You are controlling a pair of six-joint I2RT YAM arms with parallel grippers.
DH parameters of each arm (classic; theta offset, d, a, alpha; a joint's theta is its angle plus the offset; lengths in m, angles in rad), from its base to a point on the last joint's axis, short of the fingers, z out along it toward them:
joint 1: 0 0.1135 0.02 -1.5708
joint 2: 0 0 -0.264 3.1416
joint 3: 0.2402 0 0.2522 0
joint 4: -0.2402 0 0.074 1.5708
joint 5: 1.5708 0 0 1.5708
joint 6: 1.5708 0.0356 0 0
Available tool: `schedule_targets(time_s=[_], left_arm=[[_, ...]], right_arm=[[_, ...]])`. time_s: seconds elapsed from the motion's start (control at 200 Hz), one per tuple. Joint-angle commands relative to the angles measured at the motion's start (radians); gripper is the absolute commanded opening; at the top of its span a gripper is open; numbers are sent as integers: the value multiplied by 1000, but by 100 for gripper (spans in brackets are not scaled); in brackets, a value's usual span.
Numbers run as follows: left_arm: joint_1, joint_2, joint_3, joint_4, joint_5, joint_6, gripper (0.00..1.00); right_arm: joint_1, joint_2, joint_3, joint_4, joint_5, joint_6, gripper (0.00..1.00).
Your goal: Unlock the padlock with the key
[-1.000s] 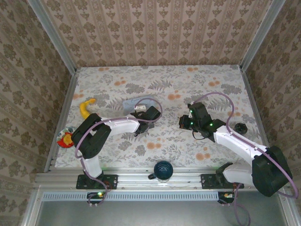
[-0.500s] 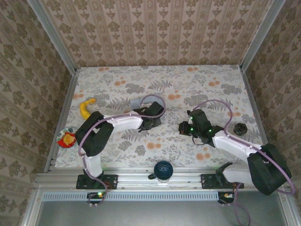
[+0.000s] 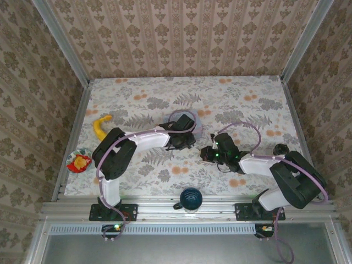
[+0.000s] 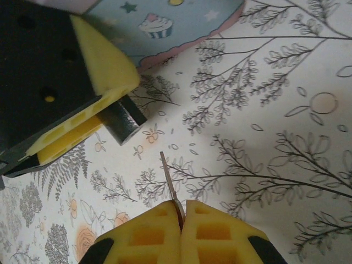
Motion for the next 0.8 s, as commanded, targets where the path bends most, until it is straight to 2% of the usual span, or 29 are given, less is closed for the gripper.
schedule_targets(time_s=[0.0, 0.06, 0.225, 0.39, 0.555, 0.795], left_arm=[[10, 27, -13, 9, 40, -44, 38], [9, 41, -1, -4, 33, -36, 44], [-11, 92, 47, -92, -42, 6, 46], [-32, 114, 66, -141, -111, 33, 50], [-54, 128, 111, -214, -236, 76, 62], [-64, 147, 180, -332, -476, 138, 58]], right_arm=[[5, 6, 2, 54, 17, 8, 0], [5, -5, 10, 23, 33, 1, 0], [0, -71, 24, -98, 117, -4, 0], [-8, -133, 21, -160, 140, -20, 0], [-21, -175, 3, -179, 143, -29, 0], [-31, -196, 0, -190, 143, -31, 0]])
